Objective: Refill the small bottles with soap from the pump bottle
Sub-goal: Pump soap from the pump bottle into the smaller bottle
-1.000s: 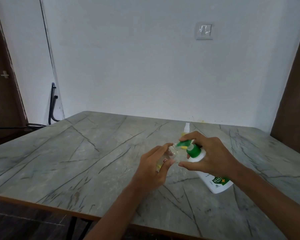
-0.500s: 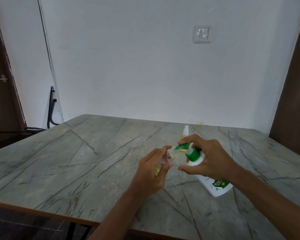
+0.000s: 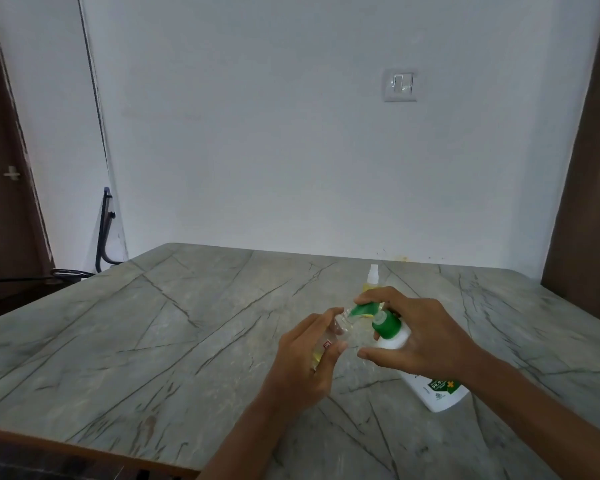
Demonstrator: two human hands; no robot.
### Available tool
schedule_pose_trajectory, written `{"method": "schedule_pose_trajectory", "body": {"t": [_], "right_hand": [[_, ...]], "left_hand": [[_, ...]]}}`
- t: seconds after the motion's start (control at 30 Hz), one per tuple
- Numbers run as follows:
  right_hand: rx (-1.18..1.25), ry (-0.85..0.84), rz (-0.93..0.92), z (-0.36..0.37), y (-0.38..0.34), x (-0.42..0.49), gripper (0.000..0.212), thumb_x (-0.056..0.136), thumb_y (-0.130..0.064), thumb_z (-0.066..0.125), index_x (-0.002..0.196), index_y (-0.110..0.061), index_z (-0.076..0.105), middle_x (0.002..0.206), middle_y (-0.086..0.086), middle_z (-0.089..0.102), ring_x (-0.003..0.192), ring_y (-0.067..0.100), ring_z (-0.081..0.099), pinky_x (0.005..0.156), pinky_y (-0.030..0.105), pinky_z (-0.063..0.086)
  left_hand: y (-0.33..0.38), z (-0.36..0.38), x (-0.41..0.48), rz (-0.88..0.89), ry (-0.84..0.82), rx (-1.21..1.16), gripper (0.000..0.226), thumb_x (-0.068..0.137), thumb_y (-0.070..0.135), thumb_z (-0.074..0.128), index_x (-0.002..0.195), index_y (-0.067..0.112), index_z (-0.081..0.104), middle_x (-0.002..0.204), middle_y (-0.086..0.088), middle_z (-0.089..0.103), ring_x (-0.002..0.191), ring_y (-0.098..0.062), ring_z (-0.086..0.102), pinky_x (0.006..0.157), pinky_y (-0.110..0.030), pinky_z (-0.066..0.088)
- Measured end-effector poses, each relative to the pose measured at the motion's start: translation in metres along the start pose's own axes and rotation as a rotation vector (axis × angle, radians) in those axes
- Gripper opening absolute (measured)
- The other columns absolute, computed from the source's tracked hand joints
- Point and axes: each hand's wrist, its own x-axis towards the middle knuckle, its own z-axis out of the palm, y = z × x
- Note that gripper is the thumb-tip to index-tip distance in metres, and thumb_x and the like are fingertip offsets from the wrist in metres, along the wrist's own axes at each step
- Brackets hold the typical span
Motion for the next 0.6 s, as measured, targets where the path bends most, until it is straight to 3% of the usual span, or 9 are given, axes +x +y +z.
{"method": "schedule_pose_trajectory", "body": {"t": [0.3, 0.6], "right_hand": [[0.064, -0.007, 0.006, -0.0017, -0.0028, 0.0042, 0.06, 0.068, -0.052, 0.084, 0.119, -0.042, 0.053, 0.094, -0.044, 0.061, 0.078, -0.005, 0.067, 0.067, 0.008, 0.051], [0.089, 0.026, 0.029, 0.0, 0.0003, 0.0006, 0.054, 0.066, -0.06, 0.08, 0.111, -0.041, 0.057, 0.091, -0.038, 0.065, 0.076, -0.002, 0.068, 0.065, 0.014, 0.055]], "left_hand": [[-0.0032, -0.0001, -0.0006, 0.02, -0.015, 0.002, 0.038, 0.092, 0.017, 0.063, 0.127, 0.005, 0.055, 0.102, -0.003, 0.065, 0.092, -0.007, 0.062, 0.073, -0.022, 0.055], [-0.0035, 0.0016, -0.0022, 0.039, -0.047, -0.006, 0.039, 0.091, 0.016, 0.064, 0.127, 0.005, 0.055, 0.102, -0.002, 0.065, 0.091, -0.008, 0.062, 0.072, -0.028, 0.055]]}}
